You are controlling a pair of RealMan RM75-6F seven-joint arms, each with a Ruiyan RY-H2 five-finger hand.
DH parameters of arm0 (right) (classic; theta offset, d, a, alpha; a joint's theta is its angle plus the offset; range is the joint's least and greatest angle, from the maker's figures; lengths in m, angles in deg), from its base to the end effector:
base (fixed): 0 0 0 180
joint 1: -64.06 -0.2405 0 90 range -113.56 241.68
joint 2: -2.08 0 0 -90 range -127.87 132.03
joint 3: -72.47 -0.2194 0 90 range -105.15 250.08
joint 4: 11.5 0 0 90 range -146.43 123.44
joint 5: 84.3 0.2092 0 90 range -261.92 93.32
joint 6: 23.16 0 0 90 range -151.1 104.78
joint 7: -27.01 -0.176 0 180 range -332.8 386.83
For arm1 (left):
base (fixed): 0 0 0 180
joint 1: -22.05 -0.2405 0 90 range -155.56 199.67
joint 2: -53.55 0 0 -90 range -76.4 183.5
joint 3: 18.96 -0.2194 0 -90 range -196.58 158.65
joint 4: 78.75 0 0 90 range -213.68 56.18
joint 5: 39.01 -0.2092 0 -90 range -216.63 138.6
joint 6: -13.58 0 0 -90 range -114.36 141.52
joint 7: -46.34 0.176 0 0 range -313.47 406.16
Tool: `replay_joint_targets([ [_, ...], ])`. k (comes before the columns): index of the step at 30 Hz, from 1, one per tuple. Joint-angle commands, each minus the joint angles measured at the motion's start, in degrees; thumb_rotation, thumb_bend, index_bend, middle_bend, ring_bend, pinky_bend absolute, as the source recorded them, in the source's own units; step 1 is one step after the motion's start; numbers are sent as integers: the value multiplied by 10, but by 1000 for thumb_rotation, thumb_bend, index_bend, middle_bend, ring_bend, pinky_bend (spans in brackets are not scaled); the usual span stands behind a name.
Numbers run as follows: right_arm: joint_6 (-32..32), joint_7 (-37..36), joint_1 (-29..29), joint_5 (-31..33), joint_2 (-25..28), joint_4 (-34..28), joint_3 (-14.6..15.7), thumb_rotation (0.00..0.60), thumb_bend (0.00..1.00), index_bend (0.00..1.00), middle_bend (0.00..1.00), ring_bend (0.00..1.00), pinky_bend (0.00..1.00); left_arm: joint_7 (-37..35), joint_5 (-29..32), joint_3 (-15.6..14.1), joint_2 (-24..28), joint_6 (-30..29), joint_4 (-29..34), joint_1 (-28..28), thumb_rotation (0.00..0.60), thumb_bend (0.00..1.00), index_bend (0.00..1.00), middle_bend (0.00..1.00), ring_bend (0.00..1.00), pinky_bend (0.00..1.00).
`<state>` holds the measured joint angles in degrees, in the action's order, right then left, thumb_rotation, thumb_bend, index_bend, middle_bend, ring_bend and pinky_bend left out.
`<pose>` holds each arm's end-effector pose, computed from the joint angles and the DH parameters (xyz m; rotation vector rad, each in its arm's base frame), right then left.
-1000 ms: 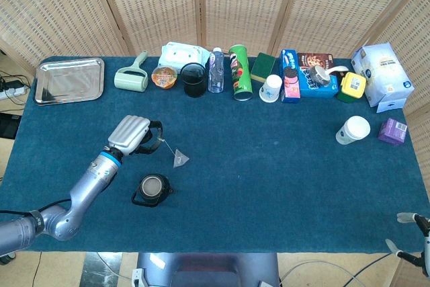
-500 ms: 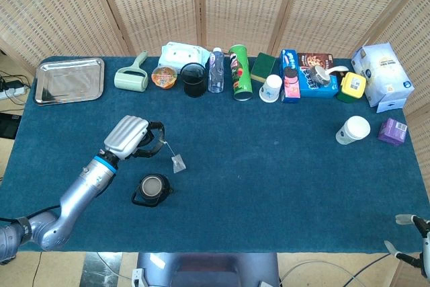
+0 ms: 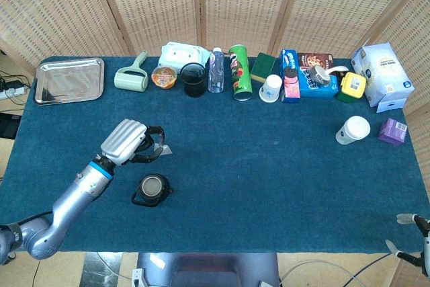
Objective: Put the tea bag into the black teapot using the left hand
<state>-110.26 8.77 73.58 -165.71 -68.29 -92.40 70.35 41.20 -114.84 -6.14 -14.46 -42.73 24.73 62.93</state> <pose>-0.3577 -0.1240 0.1418 1.0329 -1.1861 0.8667 -0.0687 0.3326 0.0608 -1.8691 -1.1059 -1.3016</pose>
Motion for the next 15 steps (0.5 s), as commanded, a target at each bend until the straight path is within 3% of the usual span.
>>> replay_joint_targets([
  [1,-1,-3,0,-4,1,-2,1,600,218,361,393,316,298,-13,-19,-12,17,-9,12,-13,600,471,626,1000,1000,956],
  [9,-3,-2,0,-2,3,-5,0,600,217,361,393,316,298,-32,-61,-42,37,-27,18,-36,600,470,626,1000,1000,956],
  [15,-3,-2,1,-1,4,-5,0,600,218,361,393,316,298,-44,-61,-47,37,-30,12,-42,600,470,626,1000,1000,957],
])
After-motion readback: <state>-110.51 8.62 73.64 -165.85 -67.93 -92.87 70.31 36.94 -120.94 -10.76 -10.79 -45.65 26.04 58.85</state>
